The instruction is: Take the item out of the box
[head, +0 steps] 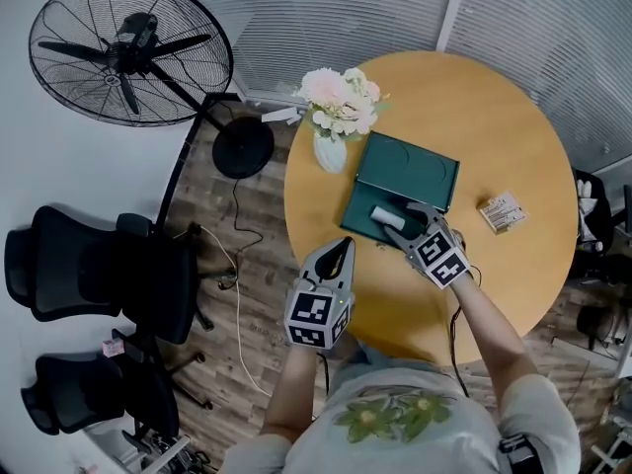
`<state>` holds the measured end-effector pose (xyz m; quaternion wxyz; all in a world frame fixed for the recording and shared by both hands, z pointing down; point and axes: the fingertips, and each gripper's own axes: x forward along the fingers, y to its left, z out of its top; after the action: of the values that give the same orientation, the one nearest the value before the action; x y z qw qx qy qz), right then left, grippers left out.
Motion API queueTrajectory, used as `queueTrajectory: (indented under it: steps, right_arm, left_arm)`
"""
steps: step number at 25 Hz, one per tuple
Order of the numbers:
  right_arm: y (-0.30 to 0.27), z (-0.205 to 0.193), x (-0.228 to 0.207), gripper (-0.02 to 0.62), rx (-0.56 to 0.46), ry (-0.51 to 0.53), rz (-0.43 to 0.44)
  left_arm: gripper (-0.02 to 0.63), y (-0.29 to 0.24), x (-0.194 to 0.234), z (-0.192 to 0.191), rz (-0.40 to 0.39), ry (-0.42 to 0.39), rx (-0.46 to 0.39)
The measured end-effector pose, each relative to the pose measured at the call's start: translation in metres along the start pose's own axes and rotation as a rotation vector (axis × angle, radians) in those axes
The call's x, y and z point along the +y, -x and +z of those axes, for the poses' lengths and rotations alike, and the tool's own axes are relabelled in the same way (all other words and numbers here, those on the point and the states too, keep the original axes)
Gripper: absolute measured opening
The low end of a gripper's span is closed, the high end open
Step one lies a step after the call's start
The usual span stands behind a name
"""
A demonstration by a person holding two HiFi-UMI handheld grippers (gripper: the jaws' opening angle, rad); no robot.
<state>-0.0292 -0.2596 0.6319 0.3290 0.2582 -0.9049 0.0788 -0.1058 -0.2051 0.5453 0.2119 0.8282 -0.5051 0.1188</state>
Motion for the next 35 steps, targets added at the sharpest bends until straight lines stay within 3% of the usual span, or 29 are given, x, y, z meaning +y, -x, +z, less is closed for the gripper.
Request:
queueTrajectory:
  steps: [16,35]
  right_arm:
    - [-0.044,-0.045,-0.003,0.192,0.141,0.03,0.069]
    - [-0.066,-0.068,-0.005,0.192,0.241,0.087,0.091]
  left_arm:
    - [0.003,-0.015,0.004,-0.017,-0.007,0.013,0.041]
    - [0.003,-0.024,0.0,-0.024,-0.033,0.01,0.066]
